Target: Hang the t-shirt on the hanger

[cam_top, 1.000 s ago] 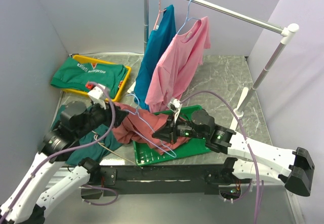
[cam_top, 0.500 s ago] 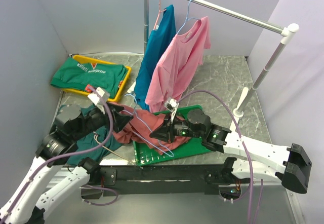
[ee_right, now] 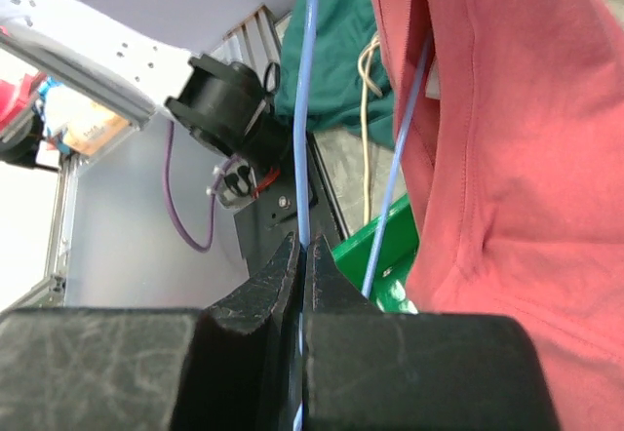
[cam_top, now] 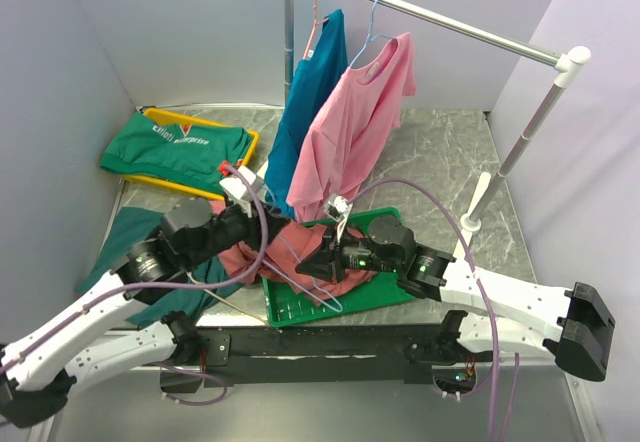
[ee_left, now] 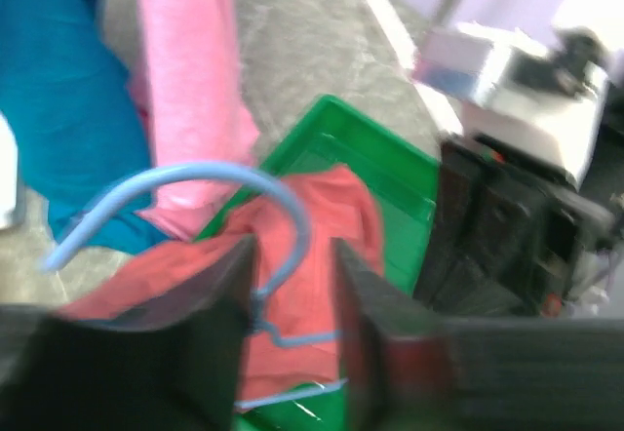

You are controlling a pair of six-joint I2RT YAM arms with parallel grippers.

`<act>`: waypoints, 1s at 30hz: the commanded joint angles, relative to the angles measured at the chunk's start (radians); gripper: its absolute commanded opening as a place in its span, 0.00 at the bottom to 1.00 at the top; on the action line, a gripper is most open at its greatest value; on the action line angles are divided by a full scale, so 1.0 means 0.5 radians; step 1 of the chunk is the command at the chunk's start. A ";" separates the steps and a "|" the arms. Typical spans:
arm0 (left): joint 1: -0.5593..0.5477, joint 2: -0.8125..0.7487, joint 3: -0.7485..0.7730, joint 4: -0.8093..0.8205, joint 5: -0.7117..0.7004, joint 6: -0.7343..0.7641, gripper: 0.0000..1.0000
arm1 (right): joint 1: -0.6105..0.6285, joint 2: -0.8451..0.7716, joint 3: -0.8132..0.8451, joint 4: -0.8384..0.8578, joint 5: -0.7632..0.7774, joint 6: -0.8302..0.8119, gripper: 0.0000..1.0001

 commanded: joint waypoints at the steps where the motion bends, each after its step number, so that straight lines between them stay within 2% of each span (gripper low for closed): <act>1: -0.233 0.088 0.020 0.121 -0.600 -0.001 0.14 | -0.010 -0.006 0.022 0.159 0.050 -0.002 0.00; 2: -0.252 0.088 0.017 0.127 -0.695 -0.010 0.05 | -0.010 -0.012 0.019 0.129 0.071 0.001 0.00; 3: -0.265 0.085 0.008 0.127 -0.763 -0.019 0.01 | -0.013 -0.024 0.025 0.104 0.105 0.004 0.00; 5: -0.280 0.064 -0.001 0.148 -0.935 -0.038 0.01 | -0.010 -0.048 0.031 0.018 0.228 0.010 0.01; 6: -0.280 0.064 -0.007 0.151 -0.972 -0.041 0.01 | -0.010 -0.094 0.025 -0.003 0.283 0.028 0.16; 8: -0.283 0.103 0.002 0.155 -1.082 -0.065 0.01 | -0.010 -0.156 0.025 -0.125 0.513 0.050 0.36; 9: -0.289 0.125 0.023 0.152 -1.110 -0.068 0.01 | -0.010 -0.223 0.037 -0.181 0.583 0.062 0.51; 12: -0.305 0.183 0.045 0.170 -1.251 -0.071 0.01 | -0.013 -0.416 0.062 -0.396 0.976 0.132 0.70; 15: -0.308 0.214 0.051 0.191 -1.438 -0.081 0.01 | -0.013 -0.655 0.056 -0.617 1.228 0.178 0.72; 19: -0.308 0.290 0.081 0.176 -1.647 -0.127 0.01 | -0.004 -0.822 0.031 -0.777 1.189 0.172 0.75; 22: -0.305 0.376 0.121 0.133 -1.748 -0.169 0.01 | 0.155 -0.745 0.004 -0.805 1.225 0.206 0.75; 23: -0.305 0.428 0.149 0.112 -1.758 -0.188 0.01 | 0.304 -0.666 0.004 -0.783 1.274 0.236 0.75; 27: -0.256 0.539 0.210 0.053 -1.724 -0.237 0.01 | 0.673 -0.426 0.083 -0.774 1.752 0.310 0.74; 30: -0.225 0.551 0.210 0.062 -1.684 -0.243 0.01 | 0.814 -0.242 0.108 -0.734 1.842 0.390 0.73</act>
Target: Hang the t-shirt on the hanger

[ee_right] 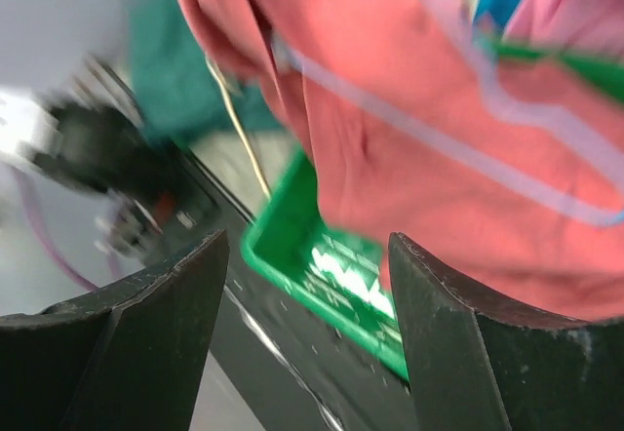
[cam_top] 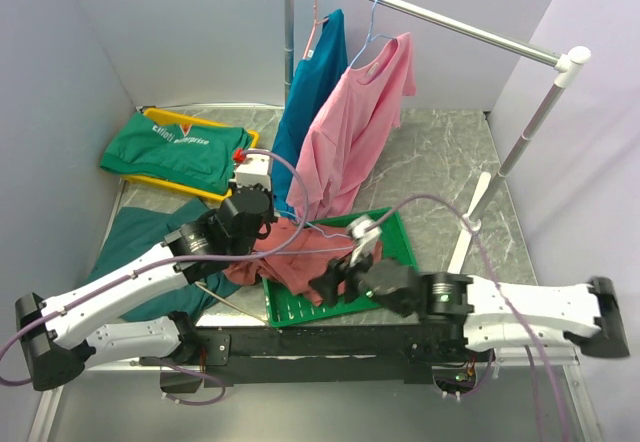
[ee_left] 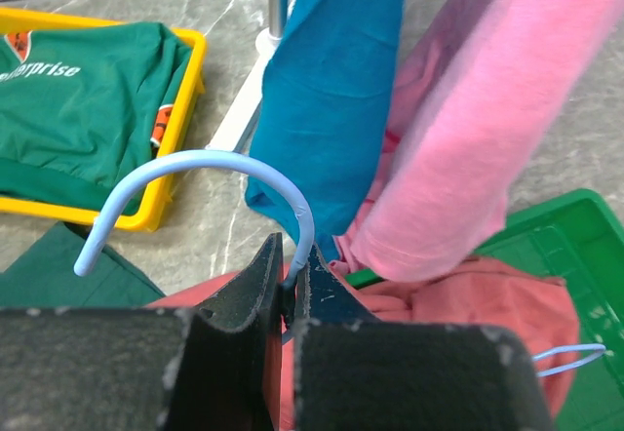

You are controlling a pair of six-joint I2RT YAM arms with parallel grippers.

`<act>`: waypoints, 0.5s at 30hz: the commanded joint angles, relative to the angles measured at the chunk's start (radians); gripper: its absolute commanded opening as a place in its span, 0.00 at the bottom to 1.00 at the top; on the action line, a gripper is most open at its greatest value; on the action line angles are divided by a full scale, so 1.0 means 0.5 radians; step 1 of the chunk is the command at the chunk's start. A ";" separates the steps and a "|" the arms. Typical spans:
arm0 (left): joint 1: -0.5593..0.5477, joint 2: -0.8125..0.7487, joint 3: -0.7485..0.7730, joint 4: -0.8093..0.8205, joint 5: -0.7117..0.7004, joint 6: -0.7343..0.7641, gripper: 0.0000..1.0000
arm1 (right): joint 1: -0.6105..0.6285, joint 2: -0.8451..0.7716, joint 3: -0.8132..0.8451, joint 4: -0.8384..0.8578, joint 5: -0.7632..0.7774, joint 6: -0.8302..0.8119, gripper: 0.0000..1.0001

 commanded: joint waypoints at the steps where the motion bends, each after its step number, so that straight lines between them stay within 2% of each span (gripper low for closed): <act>1: 0.061 -0.014 0.092 0.002 -0.020 -0.046 0.01 | 0.185 0.220 0.102 0.046 0.352 0.149 0.73; 8: 0.135 -0.060 0.074 -0.010 0.106 -0.082 0.01 | 0.222 0.787 0.172 0.215 0.404 0.257 0.72; 15: 0.160 -0.078 0.065 -0.028 0.167 -0.089 0.01 | 0.222 1.109 0.359 0.182 0.462 0.303 0.72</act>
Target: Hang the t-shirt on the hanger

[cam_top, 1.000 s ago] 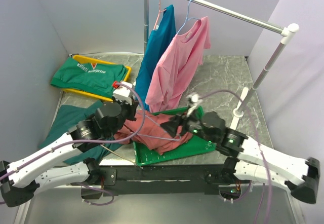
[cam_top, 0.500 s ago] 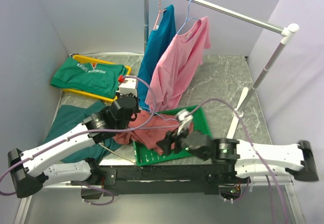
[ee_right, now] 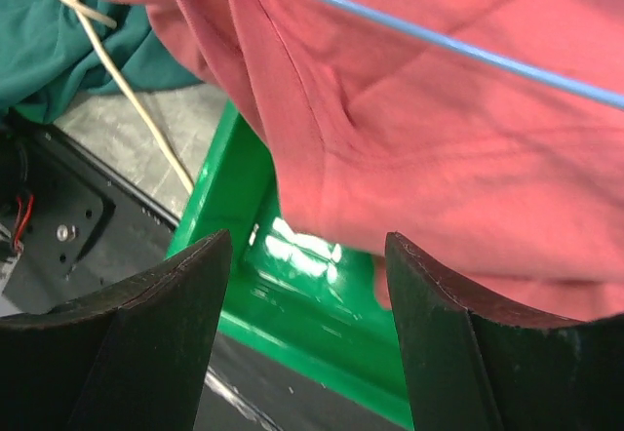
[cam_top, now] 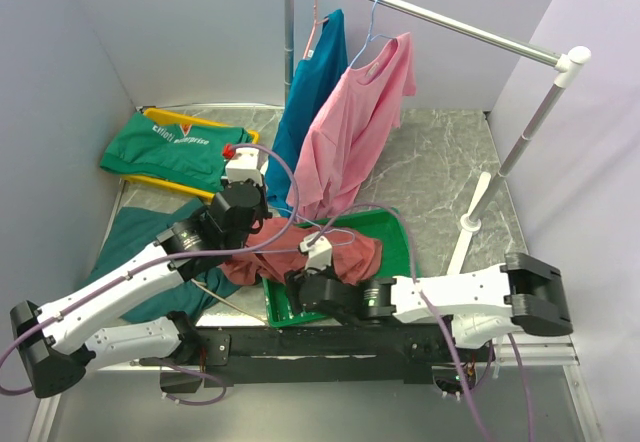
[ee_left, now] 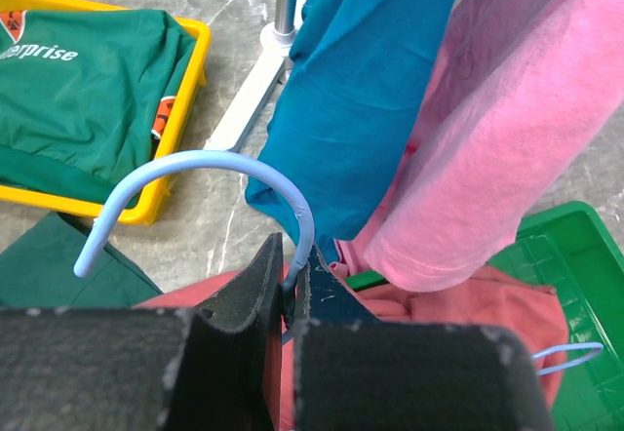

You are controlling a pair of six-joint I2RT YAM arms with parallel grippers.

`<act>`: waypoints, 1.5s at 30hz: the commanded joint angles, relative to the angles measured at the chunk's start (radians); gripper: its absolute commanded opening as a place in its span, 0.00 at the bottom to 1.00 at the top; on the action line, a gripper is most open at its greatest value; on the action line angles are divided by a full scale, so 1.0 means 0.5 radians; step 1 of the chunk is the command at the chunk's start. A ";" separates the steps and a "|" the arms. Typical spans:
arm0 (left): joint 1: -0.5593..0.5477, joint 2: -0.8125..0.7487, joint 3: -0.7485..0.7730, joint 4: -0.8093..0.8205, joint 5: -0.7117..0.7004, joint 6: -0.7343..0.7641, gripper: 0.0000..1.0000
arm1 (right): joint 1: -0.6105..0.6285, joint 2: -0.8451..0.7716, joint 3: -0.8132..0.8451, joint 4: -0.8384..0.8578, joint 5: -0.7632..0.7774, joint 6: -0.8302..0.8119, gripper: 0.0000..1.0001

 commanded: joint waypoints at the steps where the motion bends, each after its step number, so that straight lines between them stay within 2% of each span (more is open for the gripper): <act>1: 0.019 -0.056 0.065 0.013 0.057 -0.003 0.01 | 0.013 0.125 0.173 0.063 0.151 0.084 0.72; 7: 0.019 -0.071 0.093 -0.018 0.079 0.003 0.01 | 0.016 0.325 0.302 -0.139 0.304 0.176 0.69; 11: 0.025 -0.077 0.111 -0.039 0.103 0.000 0.01 | 0.013 0.408 0.336 -0.225 0.366 0.213 0.54; 13: 0.025 -0.083 0.120 -0.042 0.122 -0.003 0.01 | 0.013 0.448 0.382 -0.305 0.387 0.226 0.52; 16: 0.022 -0.086 0.133 -0.058 0.128 0.000 0.01 | 0.013 0.479 0.400 -0.382 0.443 0.281 0.39; 17: 0.025 -0.089 0.139 -0.064 0.128 0.000 0.01 | 0.013 0.469 0.397 -0.391 0.473 0.287 0.30; 19: 0.022 -0.095 0.148 -0.076 0.137 0.006 0.01 | 0.010 0.408 0.379 -0.467 0.519 0.348 0.19; 20: 0.025 -0.099 0.151 -0.082 0.146 0.009 0.01 | 0.007 0.378 0.373 -0.498 0.577 0.376 0.07; 21: 0.022 -0.108 0.151 -0.082 0.152 0.012 0.01 | 0.007 0.341 0.346 -0.532 0.605 0.403 0.01; 27: 0.025 -0.212 0.121 -0.049 0.211 0.070 0.01 | -0.094 -0.092 0.128 -0.661 0.652 0.545 0.00; 35: 0.028 -0.427 0.035 0.086 0.165 0.168 0.01 | -0.302 -0.567 -0.084 -0.612 0.520 0.441 0.00; 40: 0.025 -0.485 0.004 0.148 0.131 0.273 0.01 | -0.407 -0.745 -0.054 -0.667 0.464 0.306 0.00; 45: 0.025 -0.516 -0.005 0.178 0.116 0.343 0.01 | -0.490 -0.862 0.115 -0.775 0.397 0.152 0.00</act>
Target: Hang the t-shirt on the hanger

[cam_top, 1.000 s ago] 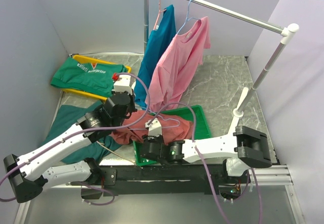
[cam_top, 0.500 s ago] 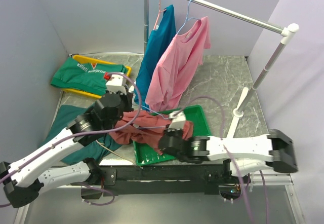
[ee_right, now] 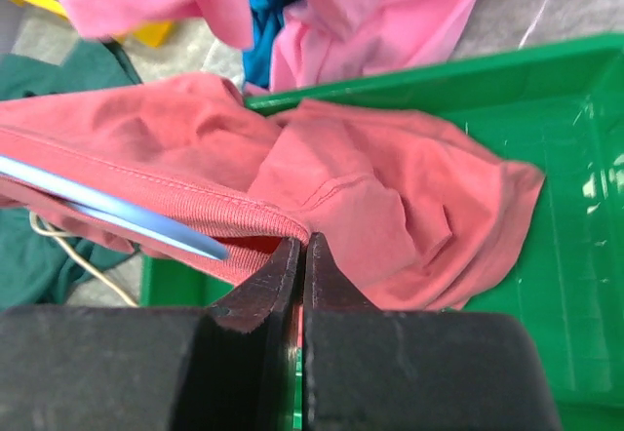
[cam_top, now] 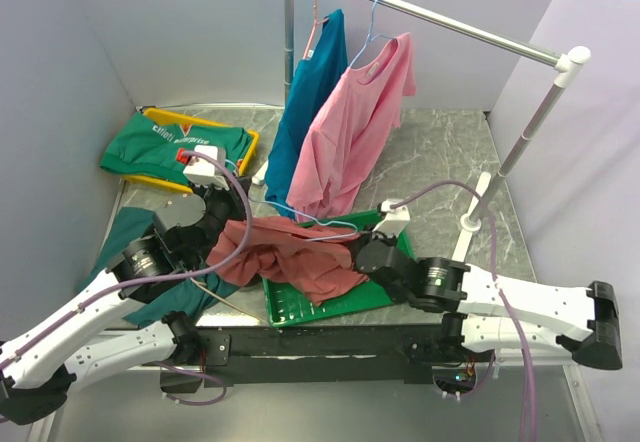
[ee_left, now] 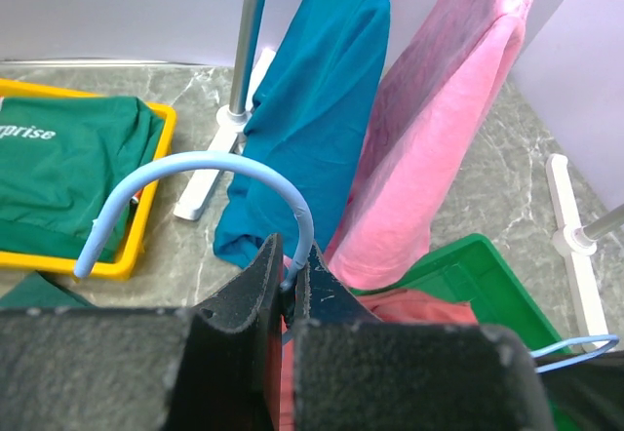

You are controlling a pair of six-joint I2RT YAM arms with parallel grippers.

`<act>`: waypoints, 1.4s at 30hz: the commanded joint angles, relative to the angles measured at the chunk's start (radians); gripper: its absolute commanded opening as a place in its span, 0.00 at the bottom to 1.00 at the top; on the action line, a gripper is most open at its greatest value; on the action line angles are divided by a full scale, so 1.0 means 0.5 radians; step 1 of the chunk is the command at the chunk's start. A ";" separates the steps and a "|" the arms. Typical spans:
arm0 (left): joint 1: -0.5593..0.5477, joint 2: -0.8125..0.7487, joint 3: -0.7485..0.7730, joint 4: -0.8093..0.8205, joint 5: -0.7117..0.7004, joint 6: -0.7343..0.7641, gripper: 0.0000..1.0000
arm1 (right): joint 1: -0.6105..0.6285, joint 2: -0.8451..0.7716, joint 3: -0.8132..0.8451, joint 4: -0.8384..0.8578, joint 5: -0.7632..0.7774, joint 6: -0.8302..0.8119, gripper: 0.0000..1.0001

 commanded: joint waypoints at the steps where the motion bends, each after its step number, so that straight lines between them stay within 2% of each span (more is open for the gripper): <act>1: 0.012 -0.051 -0.013 0.112 -0.091 0.199 0.01 | -0.084 -0.118 0.178 -0.174 -0.008 -0.218 0.00; 13: -0.050 -0.021 0.011 0.226 -0.174 0.356 0.01 | -0.148 -0.078 0.614 -0.493 -0.072 -0.464 0.00; 16: -0.117 0.047 0.094 0.259 -0.223 0.414 0.01 | -0.148 0.014 0.828 -0.518 -0.109 -0.586 0.00; 20: -0.243 0.148 0.238 0.333 -0.287 0.466 0.01 | -0.148 0.192 1.275 -0.540 -0.191 -0.733 0.00; 25: -0.310 0.311 0.520 0.330 -0.398 0.387 0.01 | -0.145 0.462 1.755 -0.576 -0.321 -0.862 0.00; 29: -0.375 0.409 0.775 0.266 -0.573 0.316 0.01 | -0.032 0.686 2.318 -0.684 -0.220 -0.954 0.00; 32: -0.415 0.483 1.002 0.201 -0.515 0.331 0.01 | 0.030 0.836 2.662 -0.754 -0.192 -1.053 0.00; 35: -0.458 0.522 1.156 0.165 -0.306 0.402 0.01 | 0.002 0.934 2.841 -0.779 -0.173 -1.166 0.00; 37: -0.476 0.584 1.278 0.015 -0.284 0.432 0.01 | -0.117 0.929 2.851 -0.834 -0.308 -1.145 0.00; 42: -0.510 0.596 1.166 -0.170 -0.333 0.463 0.01 | -0.240 0.564 2.241 -0.626 -0.462 -1.136 0.01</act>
